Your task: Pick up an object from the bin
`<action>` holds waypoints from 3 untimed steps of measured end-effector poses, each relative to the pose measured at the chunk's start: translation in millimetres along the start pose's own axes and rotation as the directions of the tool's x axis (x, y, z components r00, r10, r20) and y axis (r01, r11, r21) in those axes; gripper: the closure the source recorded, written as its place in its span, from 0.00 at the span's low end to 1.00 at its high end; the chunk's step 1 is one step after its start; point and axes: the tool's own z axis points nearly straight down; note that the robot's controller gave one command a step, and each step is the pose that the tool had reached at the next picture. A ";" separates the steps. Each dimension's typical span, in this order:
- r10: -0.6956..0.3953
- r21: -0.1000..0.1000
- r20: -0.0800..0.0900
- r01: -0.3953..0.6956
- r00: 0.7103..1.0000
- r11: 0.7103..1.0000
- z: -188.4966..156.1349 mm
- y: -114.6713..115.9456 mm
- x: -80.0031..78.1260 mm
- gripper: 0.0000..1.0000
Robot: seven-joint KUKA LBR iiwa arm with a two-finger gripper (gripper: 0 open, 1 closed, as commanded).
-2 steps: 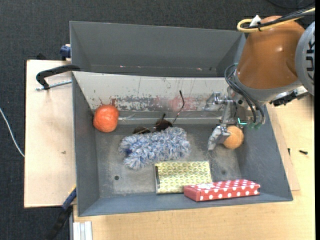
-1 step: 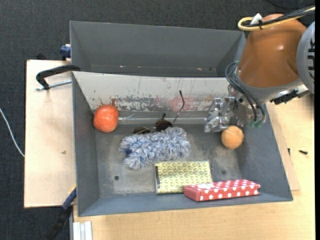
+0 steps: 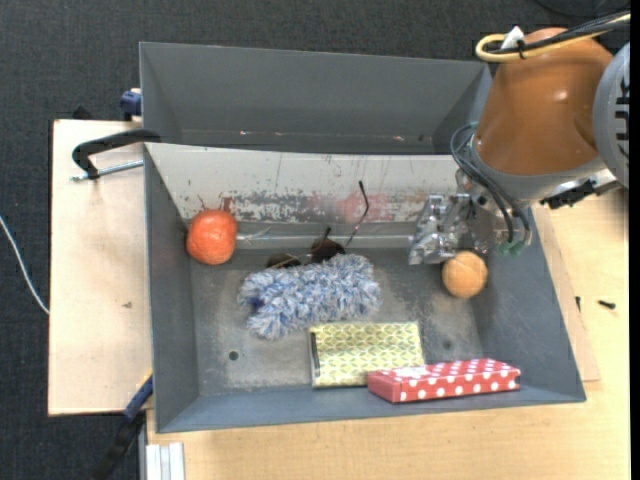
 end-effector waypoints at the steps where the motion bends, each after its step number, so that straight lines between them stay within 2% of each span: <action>1: -0.108 -0.001 -0.005 0.108 0.994 0.994 84.8 8.9 -1.3 0.00; 2: -0.107 -0.001 -0.001 0.107 0.994 0.994 83.5 8.8 -2.2 0.00; 3: 0.048 -0.001 0.000 -0.048 0.999 0.999 98.5 79.6 -8.7 1.00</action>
Offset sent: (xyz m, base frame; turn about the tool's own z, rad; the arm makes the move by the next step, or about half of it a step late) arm 0.0000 0.0000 0.0000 0.0000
